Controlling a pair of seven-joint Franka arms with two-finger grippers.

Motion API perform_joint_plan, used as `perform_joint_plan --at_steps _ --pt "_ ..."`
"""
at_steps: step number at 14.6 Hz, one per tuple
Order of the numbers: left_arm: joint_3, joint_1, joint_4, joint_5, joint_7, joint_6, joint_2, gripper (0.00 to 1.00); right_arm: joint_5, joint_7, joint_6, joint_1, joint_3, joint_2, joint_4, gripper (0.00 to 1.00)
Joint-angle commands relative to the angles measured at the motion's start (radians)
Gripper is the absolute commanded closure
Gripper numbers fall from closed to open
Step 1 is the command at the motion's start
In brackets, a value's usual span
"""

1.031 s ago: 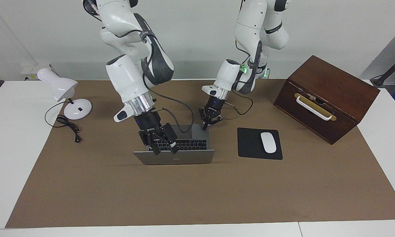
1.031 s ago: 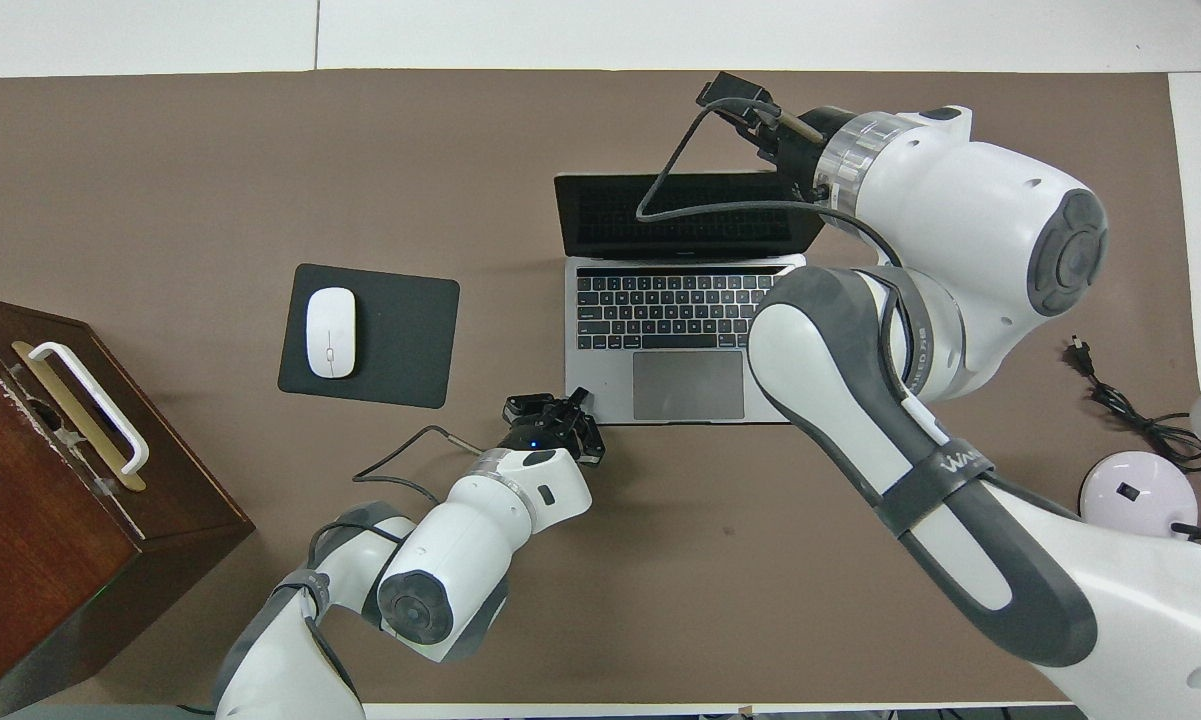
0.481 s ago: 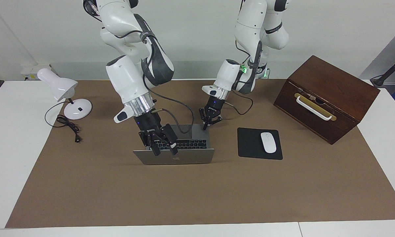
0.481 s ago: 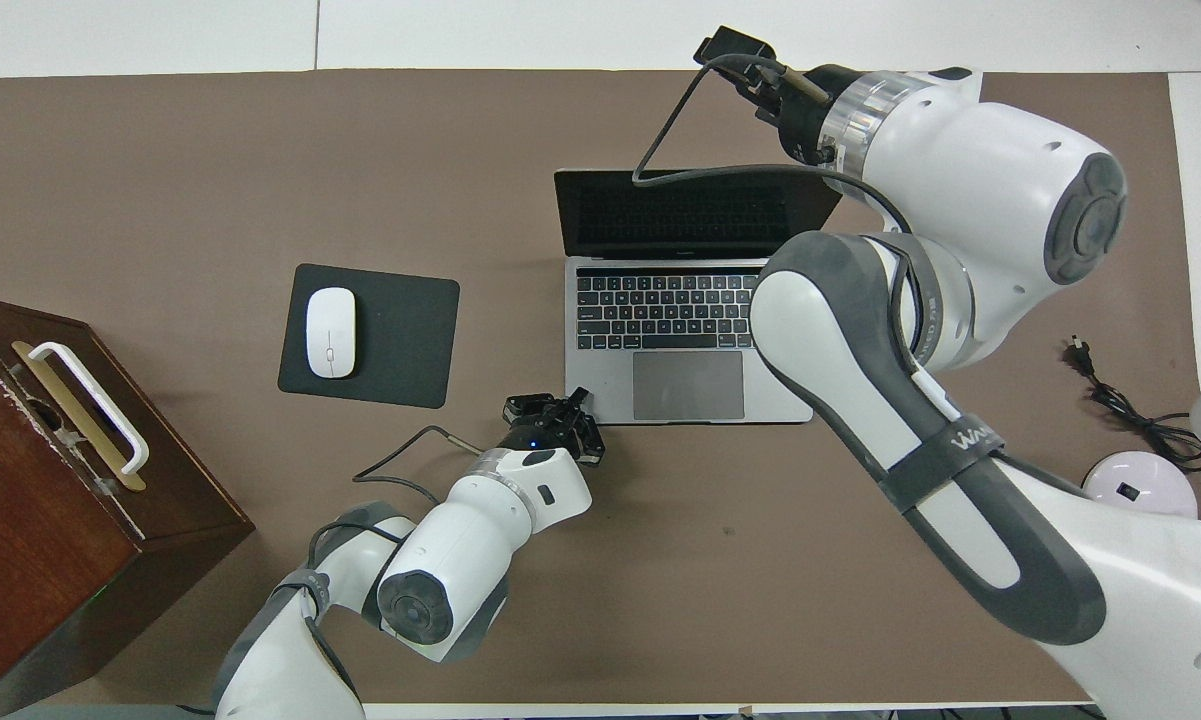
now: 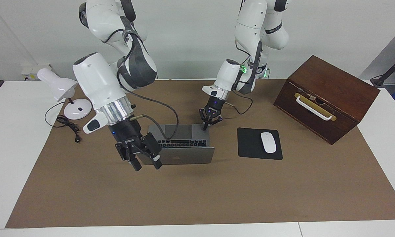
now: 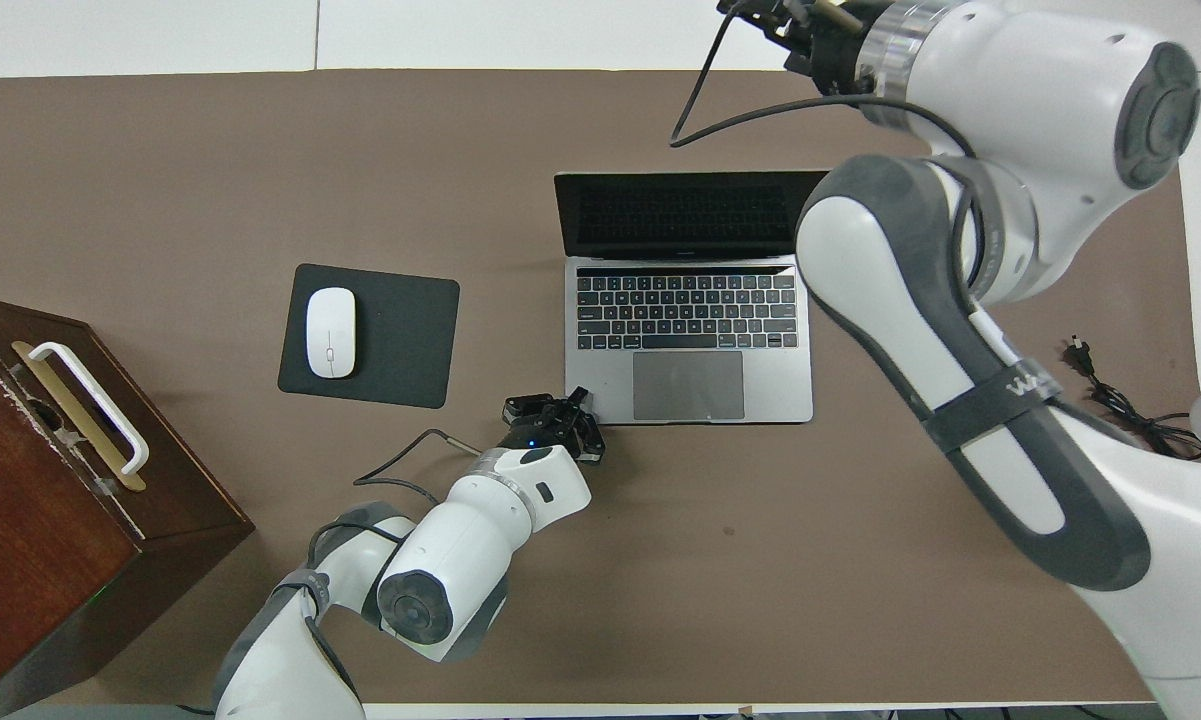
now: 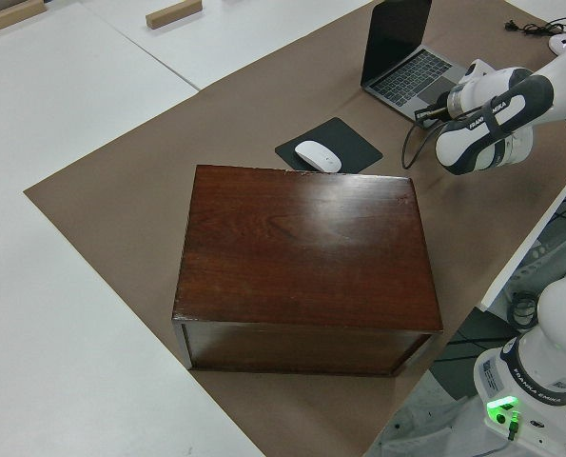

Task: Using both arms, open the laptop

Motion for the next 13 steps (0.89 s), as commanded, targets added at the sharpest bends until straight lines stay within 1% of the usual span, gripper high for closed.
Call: perform_joint_plan --at_steps 1,3,6,9,11,13 --pt "0.004 0.034 0.052 -0.010 0.001 -0.127 0.034 1.00 -0.012 -0.067 -0.105 -0.023 0.012 0.035 0.081 0.00" --pt "0.004 0.039 0.066 -0.010 -0.001 -0.190 0.006 1.00 -0.023 -0.091 -0.266 -0.045 0.007 0.032 0.134 0.00" --pt "0.007 0.054 0.083 -0.011 -0.006 -0.282 -0.038 1.00 -0.087 -0.153 -0.522 -0.086 0.005 0.000 0.145 0.00" --pt "0.008 0.074 0.130 -0.013 -0.006 -0.478 -0.114 1.00 -0.196 -0.210 -0.750 -0.089 0.002 -0.066 0.145 0.00" --pt "0.008 0.085 0.164 -0.015 -0.007 -0.594 -0.160 1.00 -0.265 -0.249 -0.862 -0.091 0.002 -0.112 0.144 0.00" --pt "0.010 0.114 0.187 -0.015 -0.010 -0.708 -0.218 1.00 -0.293 -0.332 -0.971 -0.120 0.002 -0.158 0.132 0.00"
